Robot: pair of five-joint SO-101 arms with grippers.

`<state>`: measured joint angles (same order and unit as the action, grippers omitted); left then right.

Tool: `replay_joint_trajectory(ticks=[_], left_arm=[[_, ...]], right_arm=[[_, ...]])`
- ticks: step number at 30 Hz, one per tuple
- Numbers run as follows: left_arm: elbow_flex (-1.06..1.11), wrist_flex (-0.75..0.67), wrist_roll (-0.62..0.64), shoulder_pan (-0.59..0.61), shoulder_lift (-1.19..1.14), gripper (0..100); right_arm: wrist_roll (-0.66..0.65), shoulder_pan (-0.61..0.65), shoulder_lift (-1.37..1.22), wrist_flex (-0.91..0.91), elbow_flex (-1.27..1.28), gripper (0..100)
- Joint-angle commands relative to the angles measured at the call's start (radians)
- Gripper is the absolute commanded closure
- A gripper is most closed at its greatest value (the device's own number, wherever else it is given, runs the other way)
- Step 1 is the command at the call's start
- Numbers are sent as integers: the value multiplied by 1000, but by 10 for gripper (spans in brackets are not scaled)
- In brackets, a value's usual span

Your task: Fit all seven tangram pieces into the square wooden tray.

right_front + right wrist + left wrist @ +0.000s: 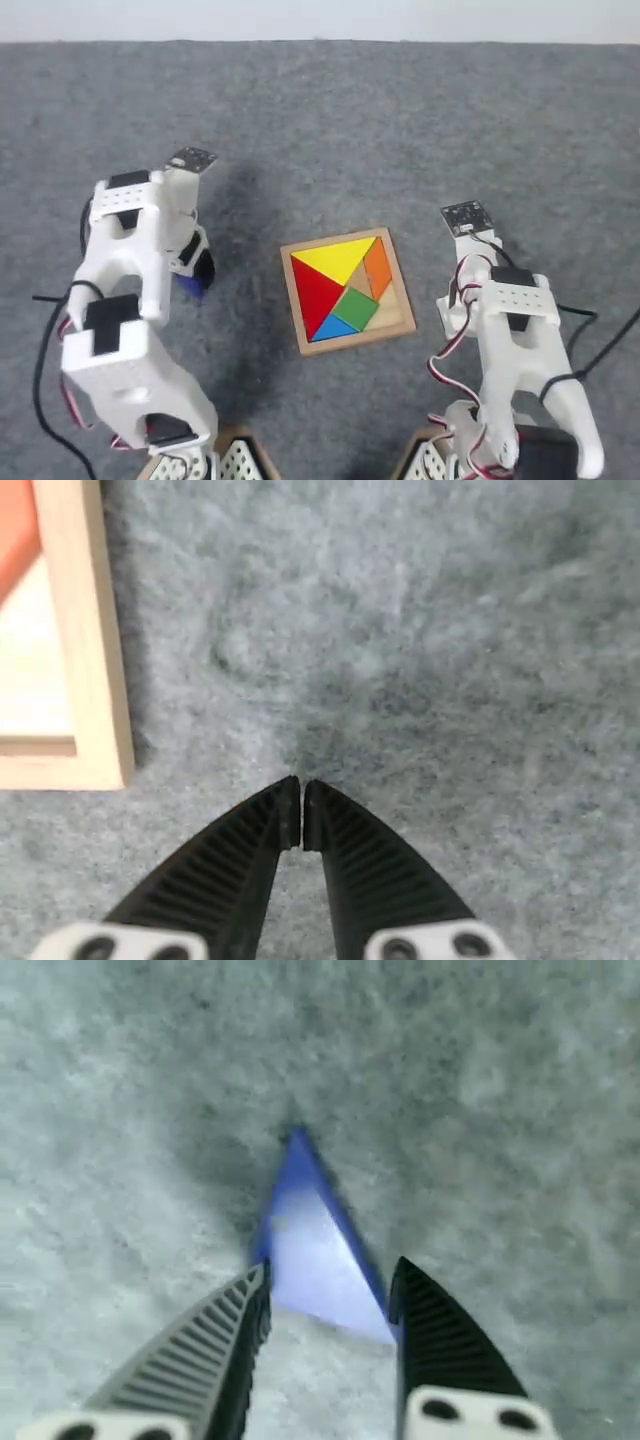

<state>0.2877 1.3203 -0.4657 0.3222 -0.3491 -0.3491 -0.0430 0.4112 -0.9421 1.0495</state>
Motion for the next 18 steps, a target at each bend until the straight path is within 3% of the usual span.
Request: replay_joint_trajectory(ticks=[1, 10, 18], left_arm=[[-1, 57, -11, -6, -51, 801], [13, 69, -11, 0, -44, 814], [7, 77, -15, -35, -43, 987]], right_arm=[[-12, -19, 8, 12, -3, 968], [-12, -21, 12, 12, -3, 968], [-12, -21, 12, 13, -3, 968]])
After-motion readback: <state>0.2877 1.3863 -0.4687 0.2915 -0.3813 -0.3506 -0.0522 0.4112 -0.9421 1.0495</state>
